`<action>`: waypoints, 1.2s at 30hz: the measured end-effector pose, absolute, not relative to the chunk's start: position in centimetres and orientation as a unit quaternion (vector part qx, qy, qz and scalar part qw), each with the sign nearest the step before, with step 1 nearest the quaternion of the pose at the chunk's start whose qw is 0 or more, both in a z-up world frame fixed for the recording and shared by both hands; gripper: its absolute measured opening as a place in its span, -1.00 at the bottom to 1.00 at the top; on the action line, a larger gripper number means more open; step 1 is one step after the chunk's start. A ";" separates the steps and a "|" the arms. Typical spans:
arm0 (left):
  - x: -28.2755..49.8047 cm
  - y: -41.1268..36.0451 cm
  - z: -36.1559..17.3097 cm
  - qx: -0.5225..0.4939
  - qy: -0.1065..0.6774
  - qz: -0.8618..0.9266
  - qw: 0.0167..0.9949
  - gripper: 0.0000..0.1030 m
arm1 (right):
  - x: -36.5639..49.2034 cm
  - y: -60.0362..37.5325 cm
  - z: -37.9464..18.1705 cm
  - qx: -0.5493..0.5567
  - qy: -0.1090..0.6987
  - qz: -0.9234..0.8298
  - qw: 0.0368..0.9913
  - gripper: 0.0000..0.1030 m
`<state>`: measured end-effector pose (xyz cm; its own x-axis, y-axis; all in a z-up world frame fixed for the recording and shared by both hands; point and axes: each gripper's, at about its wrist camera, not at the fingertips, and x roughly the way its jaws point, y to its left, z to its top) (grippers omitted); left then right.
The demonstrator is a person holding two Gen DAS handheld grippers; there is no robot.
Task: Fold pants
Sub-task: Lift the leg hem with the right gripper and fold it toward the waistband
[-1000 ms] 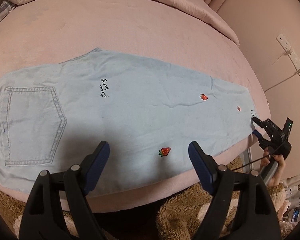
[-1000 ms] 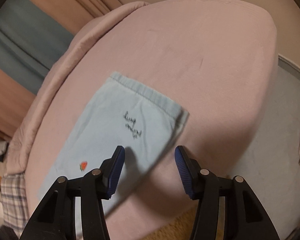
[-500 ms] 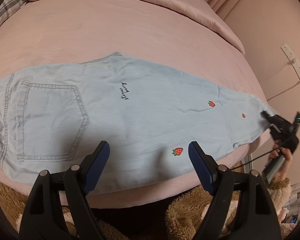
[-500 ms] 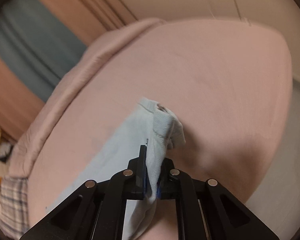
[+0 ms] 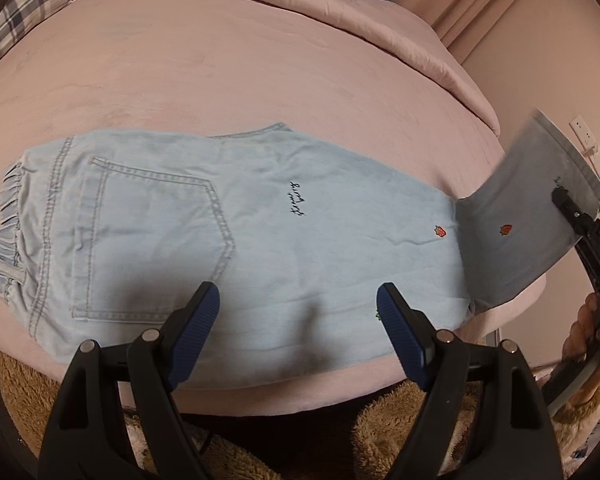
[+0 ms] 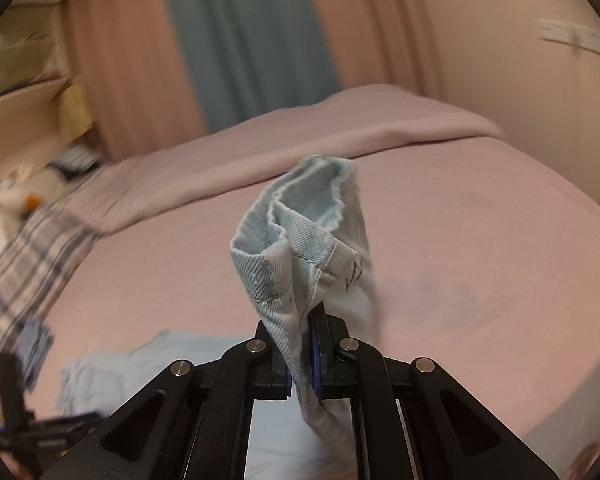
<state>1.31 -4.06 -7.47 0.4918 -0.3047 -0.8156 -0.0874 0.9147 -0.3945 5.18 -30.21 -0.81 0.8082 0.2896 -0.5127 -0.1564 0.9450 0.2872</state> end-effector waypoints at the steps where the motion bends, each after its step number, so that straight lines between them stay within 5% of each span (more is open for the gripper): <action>1: 1.3 -3.9 -7.4 -0.197 0.499 -0.064 0.841 0.58 | 5.5 -29.3 -0.9 0.112 0.291 0.129 0.941 -0.83; 20: 1.2 -2.7 -8.2 -0.203 0.510 -0.053 0.834 0.58 | 6.8 -17.8 -9.4 0.008 0.450 0.214 0.867 -0.81; 22: 1.5 -2.8 -8.2 -0.204 0.510 -0.054 0.834 0.59 | 6.7 -18.2 -9.4 0.016 0.454 0.221 0.863 -0.68; 27: 2.2 -2.4 -7.9 -0.211 0.504 -0.063 0.835 0.62 | 5.7 -19.3 -7.2 0.021 0.437 0.240 0.866 0.11; 36: 4.5 -4.2 -8.2 -0.230 0.499 -0.119 0.827 0.66 | 4.0 -22.5 -5.3 0.041 0.400 0.200 0.893 0.38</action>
